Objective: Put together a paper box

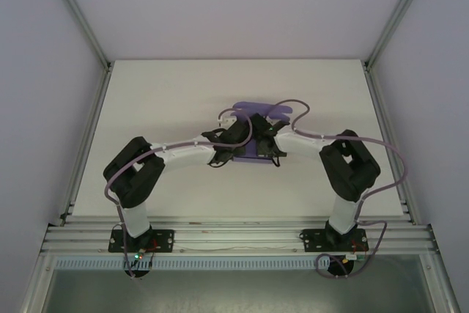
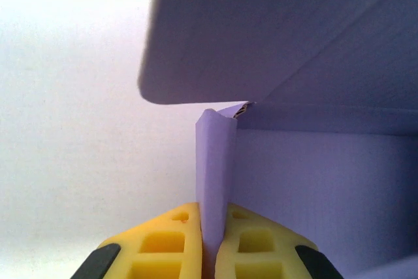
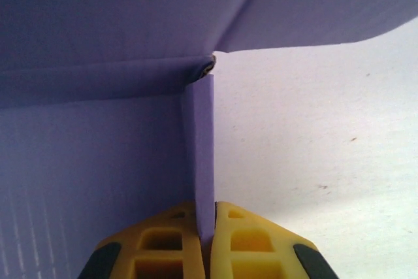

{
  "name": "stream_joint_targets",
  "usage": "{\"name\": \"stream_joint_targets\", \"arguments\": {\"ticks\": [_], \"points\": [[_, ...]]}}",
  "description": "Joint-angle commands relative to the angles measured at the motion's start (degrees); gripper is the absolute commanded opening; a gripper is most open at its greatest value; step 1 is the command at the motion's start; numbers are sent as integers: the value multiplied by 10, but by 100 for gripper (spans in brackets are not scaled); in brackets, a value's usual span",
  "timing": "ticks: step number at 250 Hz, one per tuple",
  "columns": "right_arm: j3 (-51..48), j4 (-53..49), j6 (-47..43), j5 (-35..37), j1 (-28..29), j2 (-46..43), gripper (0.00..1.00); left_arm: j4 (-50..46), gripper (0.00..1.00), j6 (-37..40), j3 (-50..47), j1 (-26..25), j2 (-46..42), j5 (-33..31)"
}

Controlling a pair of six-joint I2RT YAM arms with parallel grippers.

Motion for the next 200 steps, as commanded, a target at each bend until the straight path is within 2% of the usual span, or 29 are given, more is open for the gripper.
{"name": "stream_joint_targets", "arguments": {"ticks": [1,42,104,145,180,200], "points": [[-1,-122,42,138,-6,29,0,-32,1,4,24,1,-39,-49],[-30,-18,7,75,-6,-14,0,-38,1,10,36,1,-24,-46],[-113,194,-19,-58,-26,-128,32,-5,1,-2,3,2,-11,-22],[-149,244,-19,-89,-41,-197,48,4,2,-1,-9,2,-1,-17],[-181,283,-27,-105,-48,-254,68,8,2,-3,-13,2,6,-10],[-195,287,-23,-104,-53,-278,75,12,3,-1,-14,3,8,-4]]}}
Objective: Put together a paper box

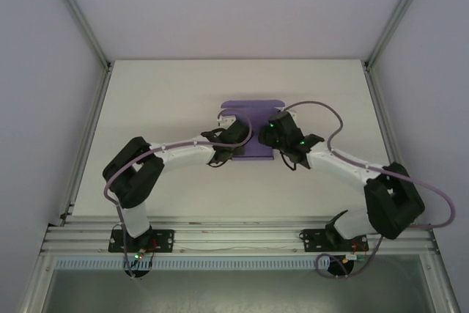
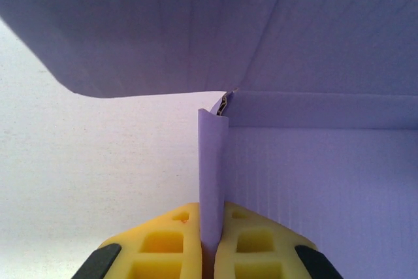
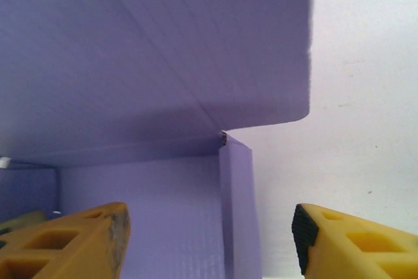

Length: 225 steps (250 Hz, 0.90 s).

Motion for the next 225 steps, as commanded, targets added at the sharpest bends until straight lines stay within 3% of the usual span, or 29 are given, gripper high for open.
{"name": "stream_joint_targets", "arguments": {"ticks": [1,51,144,158,178,212,225], "points": [[-22,37,2,-6,-9,-34,75,14,3,-3,-7,1,10,2],[-49,12,26,0,-30,-69,80,0,11,8,7,1,28,-5],[-60,-17,16,-5,-49,-113,84,-16,51,30,19,0,18,10],[-58,-17,12,-7,-50,-116,84,-23,53,35,23,-1,9,12],[-51,-19,-21,-11,-53,-122,88,-31,65,48,30,-3,-13,14],[-12,-48,-153,-44,-64,-122,100,-49,99,97,35,-2,-82,6],[9,-60,-207,-52,-69,-117,99,-58,100,129,36,3,-112,-1]]}}
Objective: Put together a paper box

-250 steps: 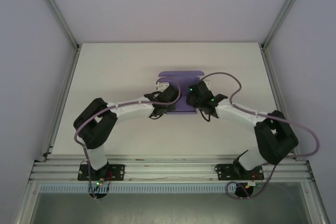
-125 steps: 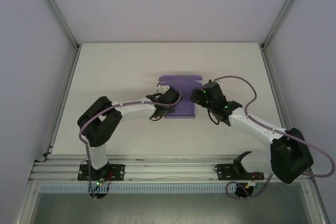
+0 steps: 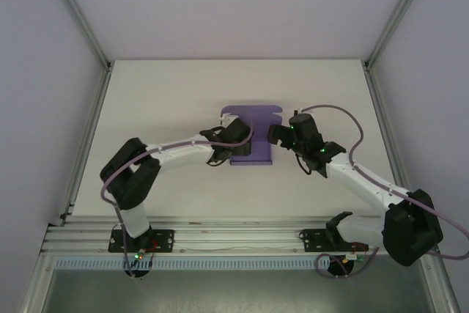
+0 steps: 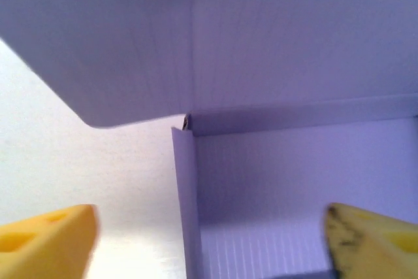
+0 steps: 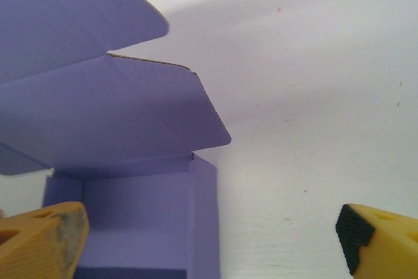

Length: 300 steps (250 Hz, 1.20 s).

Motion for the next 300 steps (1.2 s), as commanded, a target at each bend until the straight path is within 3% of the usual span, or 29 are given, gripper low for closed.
{"name": "stream_joint_targets", "arguments": {"ticks": [1,31,69,118,143,176,214,235,262,300], "points": [[56,-36,-141,-22,-11,-6,100,-31,100,66,24,4,-84,-19],[111,-75,-258,-116,-50,32,100,-55,100,152,43,52,-121,40],[229,-183,-431,-200,-78,121,100,-40,100,320,46,143,-119,222],[379,-324,-629,-276,-113,239,98,-66,100,503,92,187,-70,342],[446,-395,-704,-303,-120,290,93,-100,100,565,139,192,-33,342],[518,-491,-771,-289,-124,354,78,-199,97,622,232,199,37,355],[585,-578,-811,-282,-128,413,72,-282,84,674,302,203,90,384],[605,-586,-812,-278,-128,432,58,-298,77,686,322,204,115,394],[619,-591,-812,-283,-128,445,55,-302,66,686,336,204,121,393],[623,-595,-809,-292,-128,452,37,-302,46,681,339,204,124,380]]}}
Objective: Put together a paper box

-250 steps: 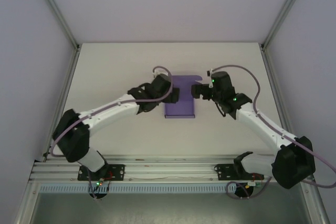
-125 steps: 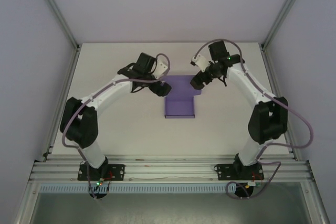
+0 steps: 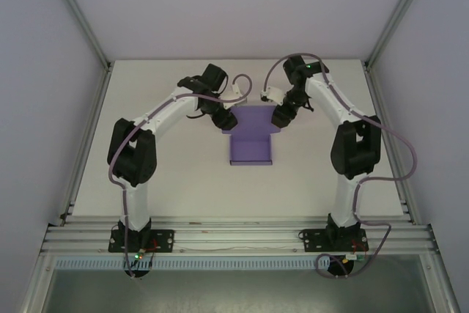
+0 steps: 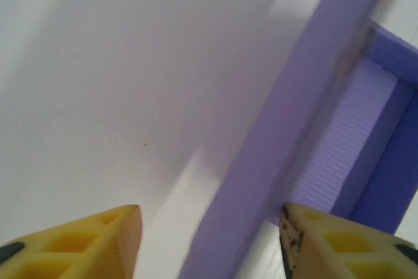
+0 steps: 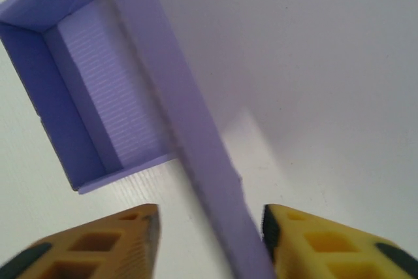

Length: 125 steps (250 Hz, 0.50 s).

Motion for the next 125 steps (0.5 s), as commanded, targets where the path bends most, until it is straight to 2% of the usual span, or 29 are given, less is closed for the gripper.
{"name": "stream_joint_targets", "arguments": {"ticks": [1,16,37,56,76,94,113,125], "points": [[18,-39,-6,-8,-3,3,36,-29,45,17,24,3,-1,4],[15,-37,-5,-11,-3,0,31,-33,41,15,22,3,-2,-3],[12,-28,2,-13,-3,-1,25,-32,40,12,18,3,-7,-5],[11,-25,9,-19,-3,-1,16,-28,40,8,12,3,-11,-8],[9,-23,11,-24,-3,-2,8,-26,36,4,8,3,-16,-19],[7,-23,13,-19,-3,-6,7,-28,32,4,0,3,-20,-28],[-1,-13,15,-12,-3,-15,6,-31,20,7,-7,3,-24,-32],[-8,-5,17,-11,-3,-20,5,-35,19,7,-8,3,-27,-34]]}}
